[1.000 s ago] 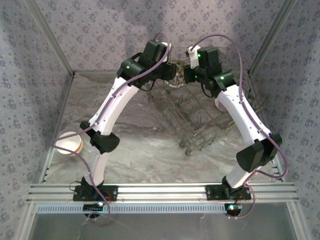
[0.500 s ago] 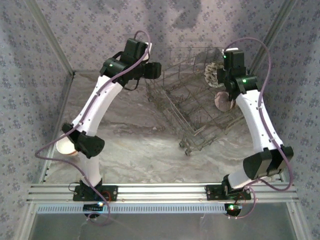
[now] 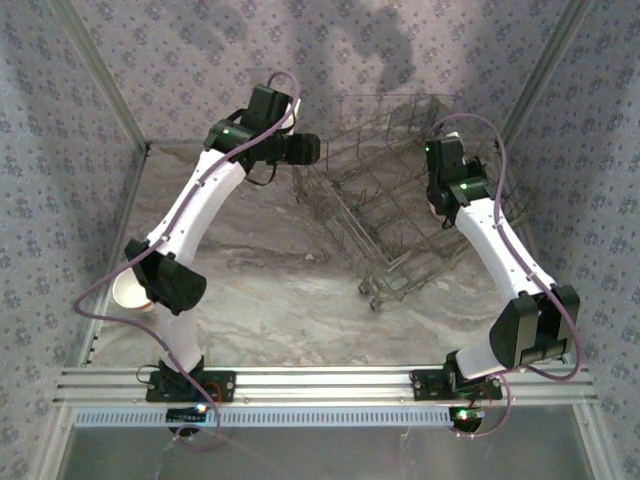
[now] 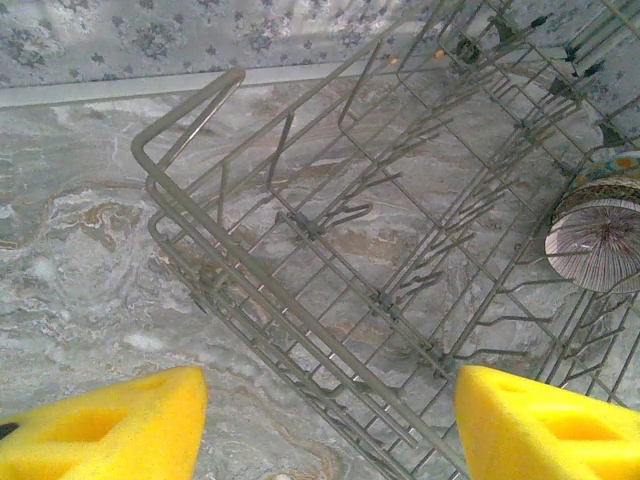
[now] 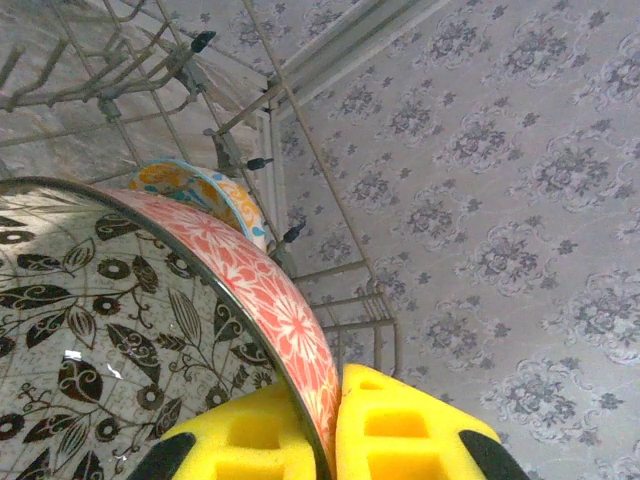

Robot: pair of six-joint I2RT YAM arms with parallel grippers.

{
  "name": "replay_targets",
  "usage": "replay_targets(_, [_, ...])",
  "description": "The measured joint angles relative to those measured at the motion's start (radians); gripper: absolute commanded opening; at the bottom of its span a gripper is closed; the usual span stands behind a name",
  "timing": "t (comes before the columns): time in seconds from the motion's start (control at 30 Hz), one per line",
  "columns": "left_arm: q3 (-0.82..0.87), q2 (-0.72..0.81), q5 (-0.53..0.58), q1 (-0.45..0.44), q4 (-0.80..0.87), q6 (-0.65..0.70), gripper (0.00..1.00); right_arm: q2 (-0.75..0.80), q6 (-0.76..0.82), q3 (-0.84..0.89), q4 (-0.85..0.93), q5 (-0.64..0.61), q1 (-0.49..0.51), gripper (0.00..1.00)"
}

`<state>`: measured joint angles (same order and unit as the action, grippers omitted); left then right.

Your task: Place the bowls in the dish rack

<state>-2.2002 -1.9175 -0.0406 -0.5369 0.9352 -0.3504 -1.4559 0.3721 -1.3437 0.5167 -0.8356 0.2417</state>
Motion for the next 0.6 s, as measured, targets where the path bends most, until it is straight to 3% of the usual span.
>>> replay_targets(0.6, [0.136,0.0,-0.082,0.045,-0.051,0.0,0.67,-0.049,0.267,0.164,-0.38,-0.083,0.043,0.0])
